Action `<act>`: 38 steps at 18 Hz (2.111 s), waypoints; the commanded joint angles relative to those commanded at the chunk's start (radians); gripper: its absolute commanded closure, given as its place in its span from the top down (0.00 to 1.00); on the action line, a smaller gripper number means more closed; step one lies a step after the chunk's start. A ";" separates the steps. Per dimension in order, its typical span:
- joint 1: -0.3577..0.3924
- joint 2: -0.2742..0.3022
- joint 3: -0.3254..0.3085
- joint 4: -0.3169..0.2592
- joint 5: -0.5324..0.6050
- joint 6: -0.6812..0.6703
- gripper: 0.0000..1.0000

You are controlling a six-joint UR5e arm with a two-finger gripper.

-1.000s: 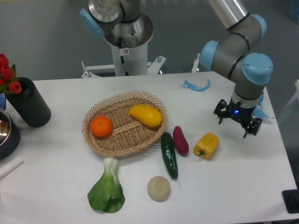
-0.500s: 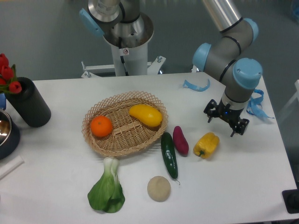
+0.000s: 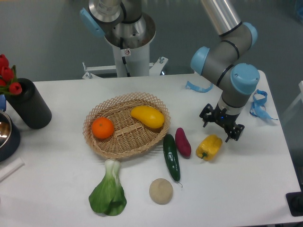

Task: Pick up the yellow pepper from the table
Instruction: 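Lower the gripper around the yellow pepper and close on it, then lift the gripped yellow pepper up off the table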

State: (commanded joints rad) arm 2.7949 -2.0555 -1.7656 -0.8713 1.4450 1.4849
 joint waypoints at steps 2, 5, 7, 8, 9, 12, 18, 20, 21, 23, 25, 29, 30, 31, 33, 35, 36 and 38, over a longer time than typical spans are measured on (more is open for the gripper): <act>0.000 0.000 0.003 0.005 0.000 0.000 1.00; 0.000 -0.006 0.008 0.006 0.000 0.000 1.00; -0.008 -0.017 0.011 0.006 0.000 0.000 1.00; -0.014 -0.020 0.014 0.014 0.000 -0.002 1.00; -0.015 -0.025 0.012 0.034 0.000 -0.003 1.00; -0.023 -0.040 0.020 0.066 0.000 -0.038 0.88; -0.021 -0.031 0.011 0.064 0.002 -0.034 0.42; -0.017 -0.017 0.012 0.060 0.005 -0.037 0.36; -0.017 -0.008 0.015 0.055 0.009 -0.037 0.35; -0.005 0.000 0.017 0.052 0.009 -0.035 0.34; 0.012 0.037 0.026 0.041 0.009 -0.029 0.34; 0.047 0.049 0.060 0.014 0.009 -0.028 0.34; 0.051 0.051 0.069 0.009 0.009 -0.026 0.34; 0.051 0.054 0.083 0.008 0.009 -0.025 0.34; 0.051 0.052 0.115 0.000 0.011 -0.023 0.34; 0.049 0.052 0.144 -0.014 0.029 -0.023 0.34; 0.049 0.052 0.152 -0.020 0.035 -0.023 0.34; 0.049 0.054 0.173 -0.044 0.037 -0.025 0.34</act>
State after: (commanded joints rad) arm 2.8440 -2.0018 -1.5924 -0.9156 1.4818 1.4604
